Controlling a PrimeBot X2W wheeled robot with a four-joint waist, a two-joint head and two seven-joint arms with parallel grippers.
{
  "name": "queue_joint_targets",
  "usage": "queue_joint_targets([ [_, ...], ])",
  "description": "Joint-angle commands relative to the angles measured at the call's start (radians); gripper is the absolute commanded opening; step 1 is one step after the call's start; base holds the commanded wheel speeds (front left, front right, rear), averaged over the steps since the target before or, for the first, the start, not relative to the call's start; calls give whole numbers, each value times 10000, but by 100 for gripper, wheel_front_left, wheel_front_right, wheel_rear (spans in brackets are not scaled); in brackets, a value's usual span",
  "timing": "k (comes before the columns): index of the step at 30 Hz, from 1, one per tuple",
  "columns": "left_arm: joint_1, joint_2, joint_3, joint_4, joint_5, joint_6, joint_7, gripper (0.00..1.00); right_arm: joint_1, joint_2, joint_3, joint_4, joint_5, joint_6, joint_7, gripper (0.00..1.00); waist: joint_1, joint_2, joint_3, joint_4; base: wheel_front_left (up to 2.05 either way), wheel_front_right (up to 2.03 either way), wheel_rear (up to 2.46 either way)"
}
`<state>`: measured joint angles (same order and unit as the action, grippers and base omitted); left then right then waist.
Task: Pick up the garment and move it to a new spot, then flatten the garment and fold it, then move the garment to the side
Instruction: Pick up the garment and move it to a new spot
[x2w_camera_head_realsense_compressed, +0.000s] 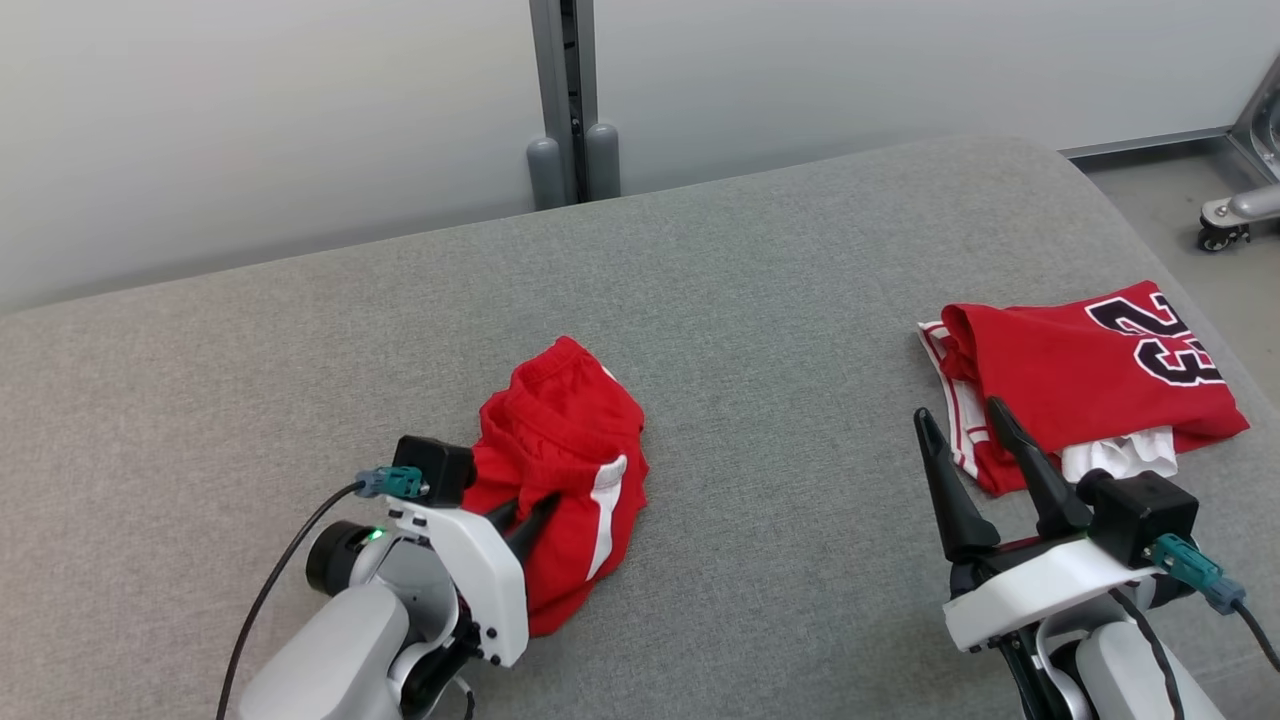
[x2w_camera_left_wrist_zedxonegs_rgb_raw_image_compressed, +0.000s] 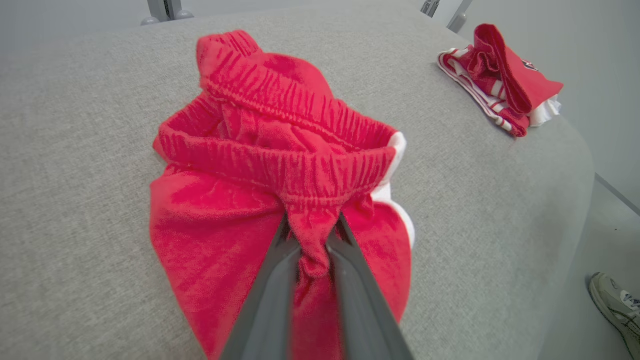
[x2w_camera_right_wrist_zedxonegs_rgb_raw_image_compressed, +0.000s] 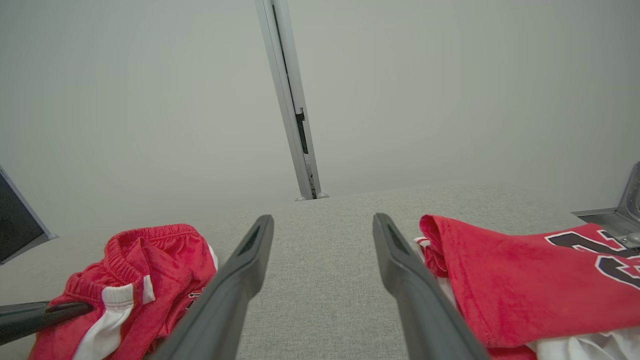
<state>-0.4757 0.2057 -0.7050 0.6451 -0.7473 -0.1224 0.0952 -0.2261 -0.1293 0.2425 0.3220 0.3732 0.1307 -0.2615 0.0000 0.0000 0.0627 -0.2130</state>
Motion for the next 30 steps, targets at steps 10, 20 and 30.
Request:
queue_joint_targets([
  [10,-1077,-22,-397,791,2,-85,-1300,100,113,-209,-243,-14,-49,2,-49,100,0,0,-220,298,0,0,0],
  [20,-651,1622,583,-1182,-200,463,-2631,100,319,-394,-637,-380,-260,2,-49,100,0,0,-460,652,0,0,0],
  [30,2374,3069,2538,-4286,-192,3005,-3537,100,728,-257,-1130,-824,-446,2,-49,100,0,0,-390,967,0,0,0],
])
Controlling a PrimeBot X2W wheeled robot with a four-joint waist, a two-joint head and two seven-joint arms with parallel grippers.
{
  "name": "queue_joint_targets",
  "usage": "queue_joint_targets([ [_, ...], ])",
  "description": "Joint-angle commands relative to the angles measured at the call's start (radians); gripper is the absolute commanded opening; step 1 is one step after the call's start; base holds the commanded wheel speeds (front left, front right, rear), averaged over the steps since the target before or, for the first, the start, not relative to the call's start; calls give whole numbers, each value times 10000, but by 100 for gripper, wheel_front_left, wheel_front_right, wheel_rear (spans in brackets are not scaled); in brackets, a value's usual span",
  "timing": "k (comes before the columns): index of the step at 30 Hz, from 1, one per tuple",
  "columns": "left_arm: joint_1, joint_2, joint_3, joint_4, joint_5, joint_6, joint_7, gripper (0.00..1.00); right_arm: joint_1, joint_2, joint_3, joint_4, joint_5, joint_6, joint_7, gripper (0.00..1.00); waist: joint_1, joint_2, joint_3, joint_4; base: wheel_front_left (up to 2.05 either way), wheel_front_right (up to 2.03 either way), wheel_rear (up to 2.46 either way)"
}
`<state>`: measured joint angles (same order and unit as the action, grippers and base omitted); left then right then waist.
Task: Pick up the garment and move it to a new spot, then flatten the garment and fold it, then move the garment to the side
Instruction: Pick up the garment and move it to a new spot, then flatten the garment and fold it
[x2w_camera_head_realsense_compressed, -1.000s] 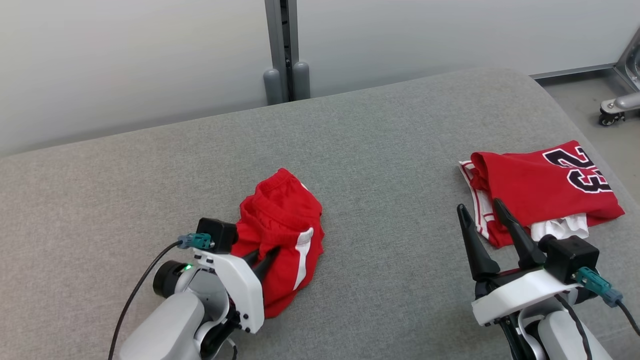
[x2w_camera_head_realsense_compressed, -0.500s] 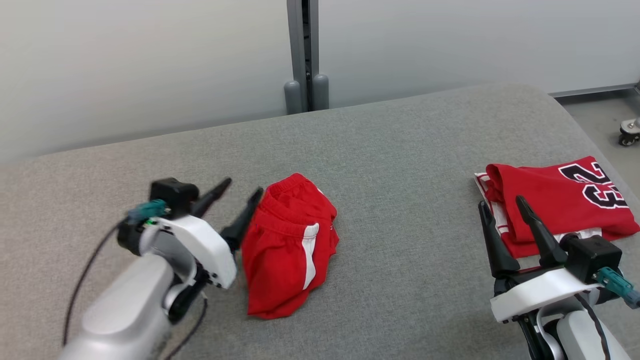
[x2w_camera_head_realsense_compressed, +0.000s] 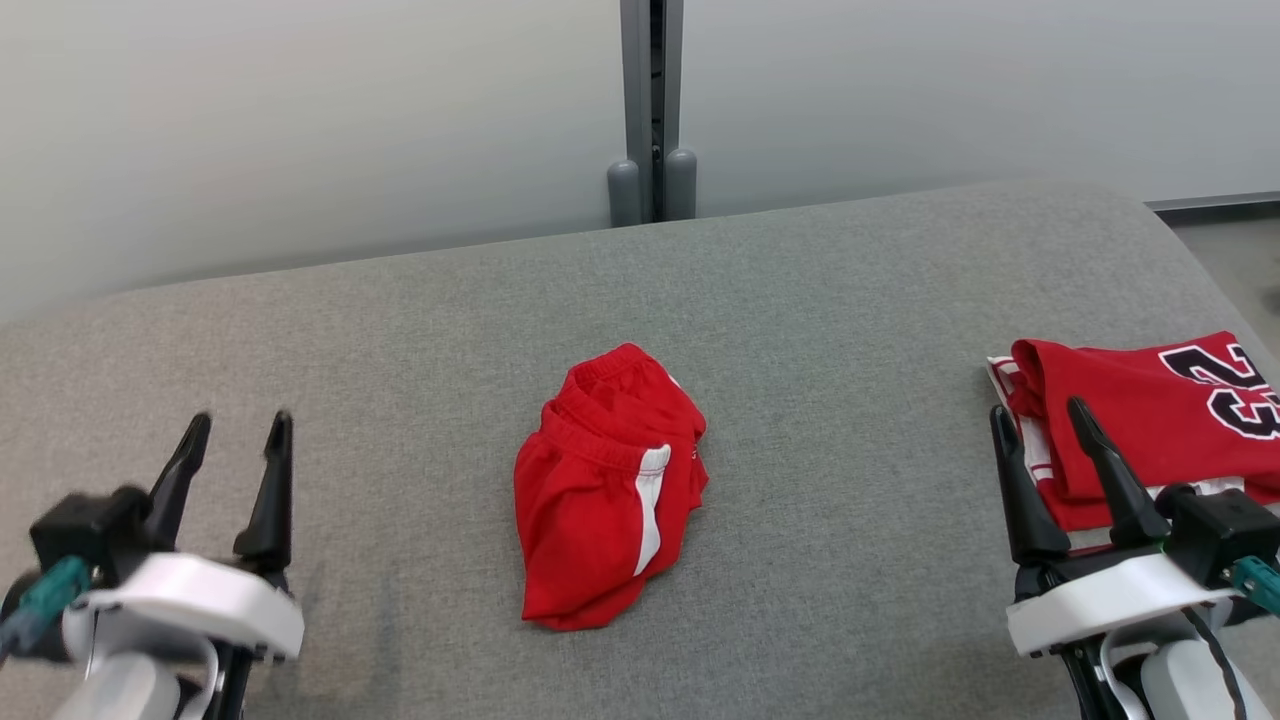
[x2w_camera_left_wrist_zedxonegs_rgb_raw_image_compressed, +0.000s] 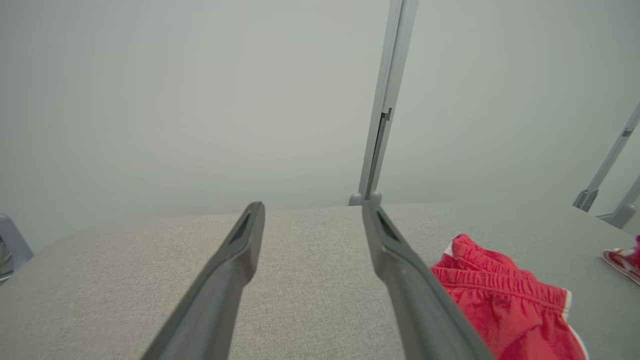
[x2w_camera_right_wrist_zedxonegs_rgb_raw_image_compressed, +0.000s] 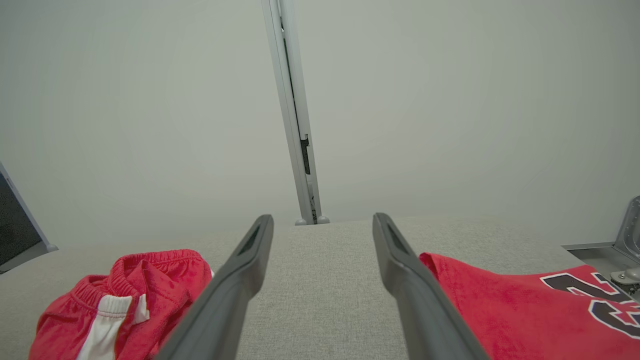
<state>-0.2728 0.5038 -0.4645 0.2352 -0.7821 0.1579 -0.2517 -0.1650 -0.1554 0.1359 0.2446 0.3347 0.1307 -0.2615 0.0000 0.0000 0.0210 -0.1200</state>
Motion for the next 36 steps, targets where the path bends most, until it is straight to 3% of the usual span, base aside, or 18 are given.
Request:
queue_joint_targets([
  [1,1028,50,455,-657,277,582,-118,100,227,15,-180,-120,-113,2,-49,100,0,0,48,85,0,0,0],
  [5,2099,-496,1305,-1661,749,1129,-130,100,396,100,-387,-258,-164,2,-49,100,0,0,75,189,0,0,0],
  [8,2860,-1344,2009,-2252,1376,1240,-133,100,554,230,-535,-364,-195,2,-49,100,0,0,56,268,0,0,0],
  [11,3345,-1981,2471,-2364,1919,977,-135,100,657,369,-588,-484,-231,2,-49,100,0,0,55,329,0,0,0],
  [20,3564,-2866,3236,-1955,2870,-19,-136,100,691,363,-580,-526,-291,2,-49,100,0,0,-7,435,0,0,0],
  [36,3532,-3802,3991,-1505,3838,-980,-128,100,644,281,-388,-353,-241,2,-49,100,0,0,-43,489,0,0,0],
])
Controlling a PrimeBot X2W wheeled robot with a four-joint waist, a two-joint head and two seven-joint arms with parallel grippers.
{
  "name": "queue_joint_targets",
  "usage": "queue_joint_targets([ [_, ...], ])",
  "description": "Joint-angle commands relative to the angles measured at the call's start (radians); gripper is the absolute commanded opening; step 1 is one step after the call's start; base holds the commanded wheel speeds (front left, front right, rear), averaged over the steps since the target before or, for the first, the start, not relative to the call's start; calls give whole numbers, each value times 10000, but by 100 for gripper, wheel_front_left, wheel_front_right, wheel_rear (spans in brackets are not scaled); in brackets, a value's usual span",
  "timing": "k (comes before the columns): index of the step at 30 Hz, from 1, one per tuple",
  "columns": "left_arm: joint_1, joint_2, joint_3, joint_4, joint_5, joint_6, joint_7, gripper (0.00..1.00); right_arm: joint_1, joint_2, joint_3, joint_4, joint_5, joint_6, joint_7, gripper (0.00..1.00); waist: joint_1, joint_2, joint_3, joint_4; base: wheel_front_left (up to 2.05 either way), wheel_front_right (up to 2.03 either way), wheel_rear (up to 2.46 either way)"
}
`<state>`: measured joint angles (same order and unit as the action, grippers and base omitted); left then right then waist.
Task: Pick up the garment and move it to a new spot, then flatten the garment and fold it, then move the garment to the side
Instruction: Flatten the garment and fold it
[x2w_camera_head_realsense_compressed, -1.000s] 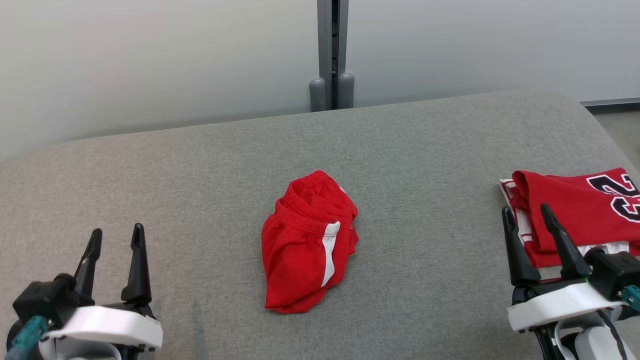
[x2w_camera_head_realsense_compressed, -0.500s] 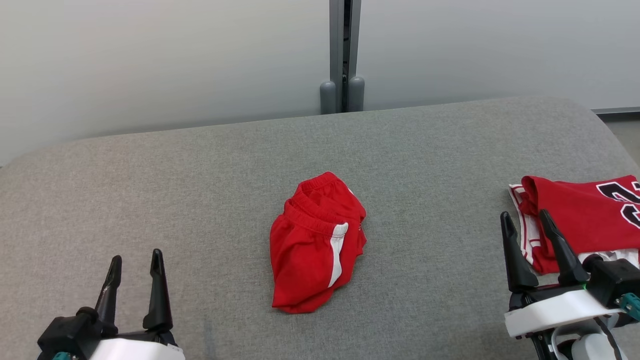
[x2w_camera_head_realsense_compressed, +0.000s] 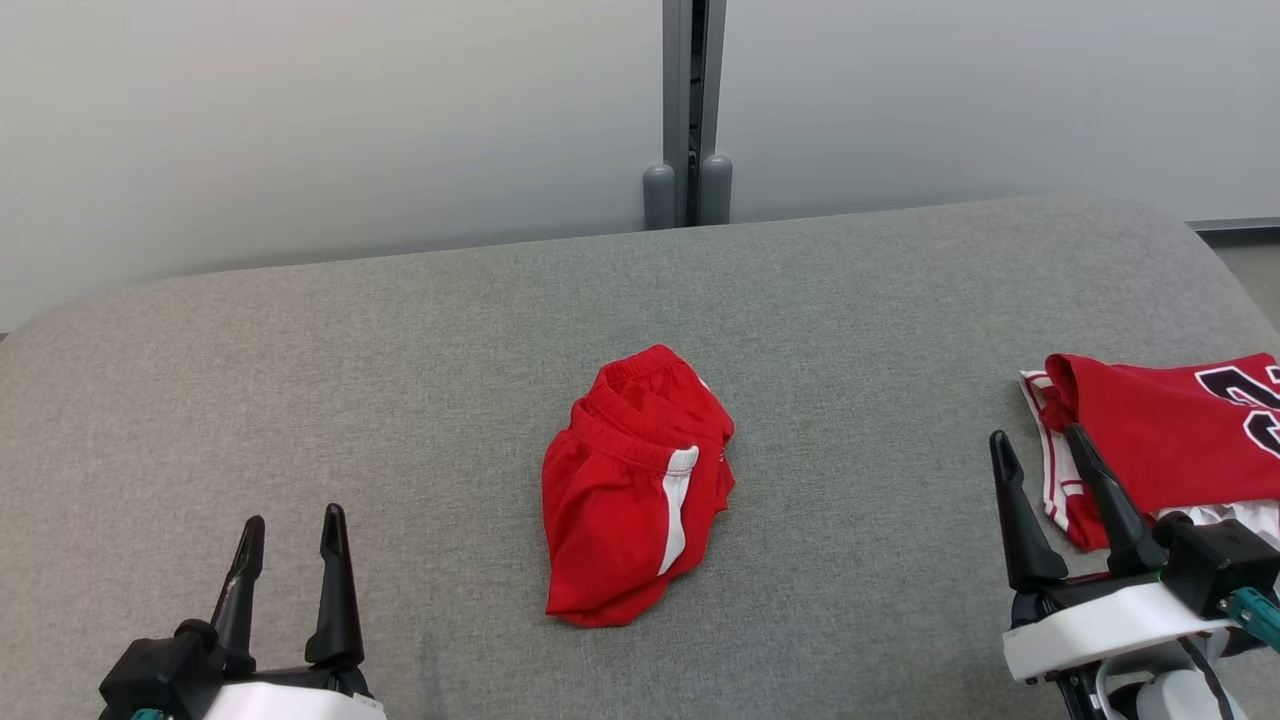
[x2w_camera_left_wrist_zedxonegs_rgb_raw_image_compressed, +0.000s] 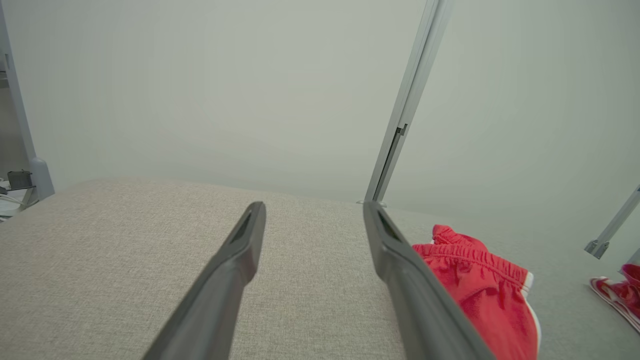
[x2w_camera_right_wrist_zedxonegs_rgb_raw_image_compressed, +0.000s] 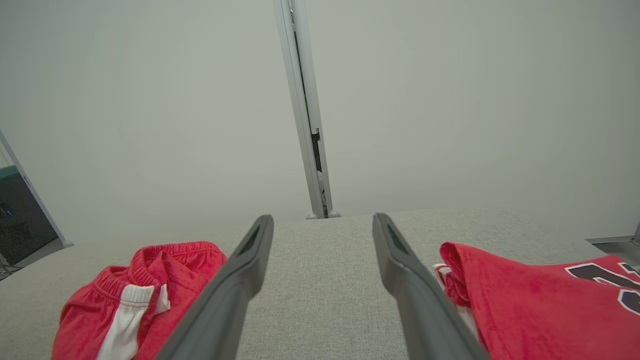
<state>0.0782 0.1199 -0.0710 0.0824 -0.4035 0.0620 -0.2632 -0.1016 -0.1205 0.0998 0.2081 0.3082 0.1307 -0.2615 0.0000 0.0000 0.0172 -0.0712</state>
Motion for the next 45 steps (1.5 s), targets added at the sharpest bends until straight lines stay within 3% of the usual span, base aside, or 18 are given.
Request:
queue_joint_targets([
  [1,25,4,82,57,96,-82,-13,100,7,-77,-10,28,31,2,-49,100,0,0,-11,5,0,0,0],
  [15,70,-343,398,205,468,-432,-14,100,-15,-181,291,234,175,2,-49,100,0,0,-117,168,0,0,0],
  [19,54,-389,426,250,530,-498,-14,100,-232,-179,784,363,482,2,0,100,0,0,-129,234,0,0,0],
  [22,-17,-428,419,310,557,-541,-14,100,-649,-173,1697,516,1340,2,439,100,0,0,-131,379,0,0,0],
  [23,-92,-457,407,349,585,-584,-14,100,-1055,-372,2311,667,1748,2,796,100,0,0,-133,533,0,0,0],
  [33,-329,-538,333,657,578,-723,-12,100,-2596,-769,4111,1949,3583,2,2781,100,0,0,-132,1569,0,0,0],
  [36,-346,-554,306,750,548,-760,-12,100,-2842,-782,4178,2494,3922,2,3147,100,0,0,-85,1914,0,0,0],
  [40,-560,-620,215,991,526,-892,-14,100,-3396,-451,4000,4151,4445,2,3644,100,0,0,139,2726,0,0,0],
  [45,-694,-636,214,1112,494,-893,-14,100,-3654,-277,3951,4614,4603,2,3513,100,0,0,192,2999,0,0,0],
])
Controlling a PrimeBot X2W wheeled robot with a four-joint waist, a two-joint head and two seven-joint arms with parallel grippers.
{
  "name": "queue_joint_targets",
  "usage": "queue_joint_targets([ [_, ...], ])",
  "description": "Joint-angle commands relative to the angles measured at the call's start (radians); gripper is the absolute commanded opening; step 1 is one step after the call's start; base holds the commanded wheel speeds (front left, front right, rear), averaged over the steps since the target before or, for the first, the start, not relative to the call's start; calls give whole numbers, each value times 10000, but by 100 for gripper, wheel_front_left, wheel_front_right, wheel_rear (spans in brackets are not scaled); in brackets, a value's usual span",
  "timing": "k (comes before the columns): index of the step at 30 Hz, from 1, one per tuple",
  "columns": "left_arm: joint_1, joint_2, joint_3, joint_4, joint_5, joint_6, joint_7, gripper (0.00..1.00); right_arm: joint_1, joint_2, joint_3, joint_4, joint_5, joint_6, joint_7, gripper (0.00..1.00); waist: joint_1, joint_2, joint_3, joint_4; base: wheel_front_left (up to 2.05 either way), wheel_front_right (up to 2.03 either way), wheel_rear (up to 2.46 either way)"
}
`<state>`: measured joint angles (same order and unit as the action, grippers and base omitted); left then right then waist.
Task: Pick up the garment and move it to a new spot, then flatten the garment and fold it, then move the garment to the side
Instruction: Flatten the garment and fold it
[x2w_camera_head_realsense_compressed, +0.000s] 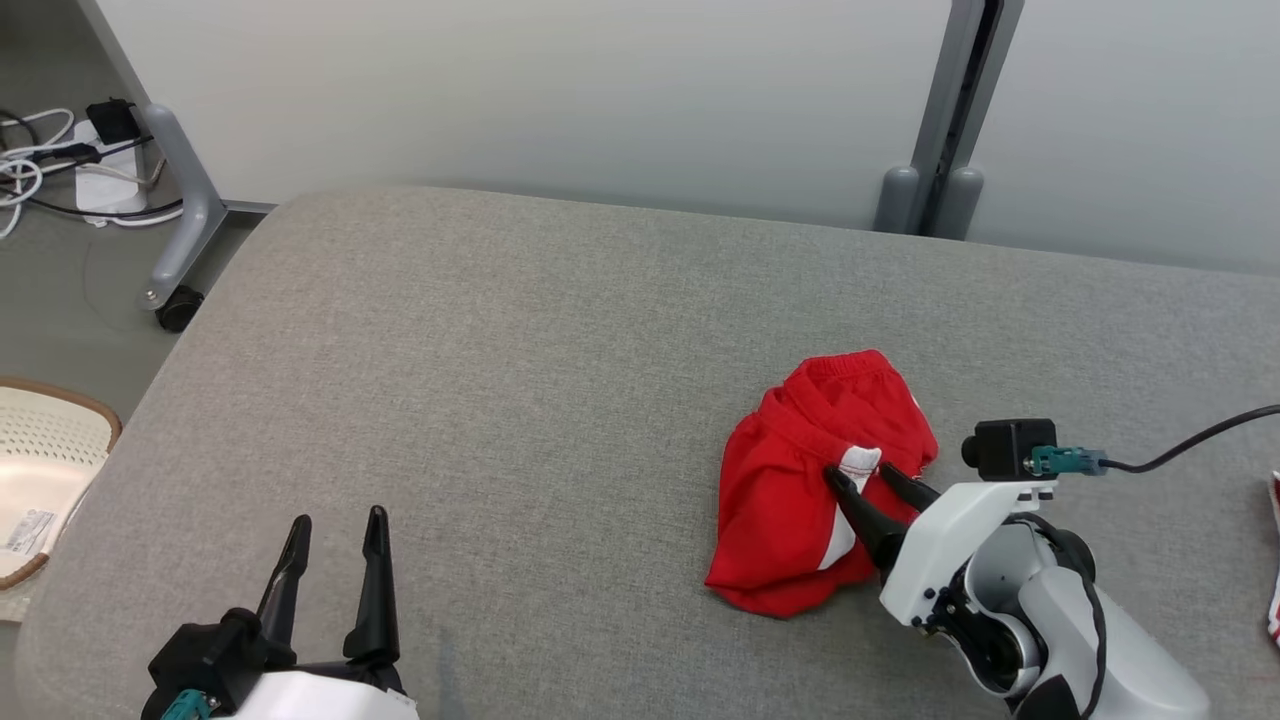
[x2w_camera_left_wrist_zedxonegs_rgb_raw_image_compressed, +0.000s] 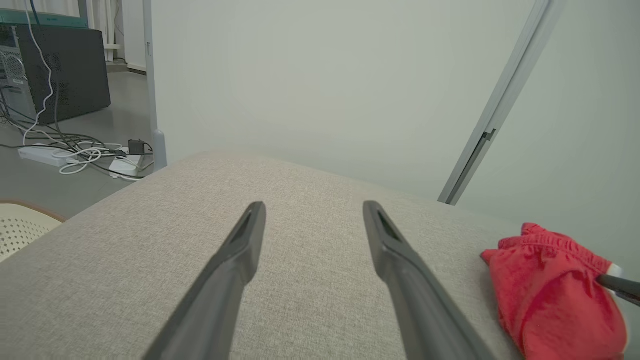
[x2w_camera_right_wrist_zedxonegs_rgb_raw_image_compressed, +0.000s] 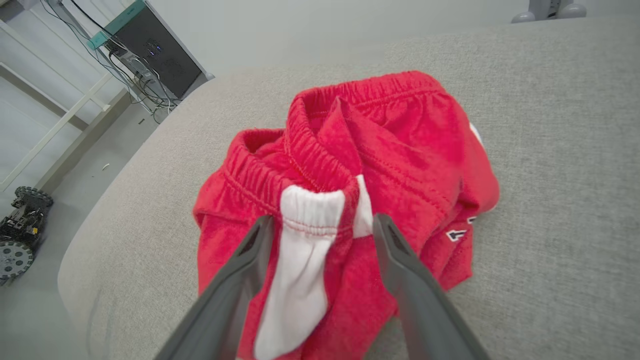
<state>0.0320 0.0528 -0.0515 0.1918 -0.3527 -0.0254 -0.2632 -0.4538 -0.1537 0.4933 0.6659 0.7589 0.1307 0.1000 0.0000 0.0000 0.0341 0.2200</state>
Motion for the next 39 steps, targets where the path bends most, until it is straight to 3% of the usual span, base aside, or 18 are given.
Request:
queue_joint_targets([
  [1,-236,30,36,28,-9,-24,-14,100,-159,83,75,54,116,2,-132,100,0,0,26,127,0,0,0],
  [2,-236,30,36,28,-9,-24,-14,100,-159,83,75,54,116,2,-132,100,0,0,26,127,0,0,0],
  [3,-236,28,62,55,12,-51,-14,100,-225,66,199,9,186,2,-244,0,0,0,30,199,0,0,0],
  [10,-226,9,80,191,61,-86,-14,100,-542,118,474,-171,249,2,-916,0,0,0,-58,345,0,0,0],
  [16,-136,5,143,201,62,-98,-12,100,-736,130,105,-377,368,2,-1517,0,0,0,-66,154,0,0,0],
  [29,-362,-1,126,289,23,-254,-12,100,551,-909,-2422,-930,483,2,-1704,0,0,0,240,-1360,0,0,0],
  [39,-687,2,103,473,139,-362,-14,100,1948,-541,-3536,-703,-14,2,-1248,3,0,0,452,-2298,0,0,0],
])
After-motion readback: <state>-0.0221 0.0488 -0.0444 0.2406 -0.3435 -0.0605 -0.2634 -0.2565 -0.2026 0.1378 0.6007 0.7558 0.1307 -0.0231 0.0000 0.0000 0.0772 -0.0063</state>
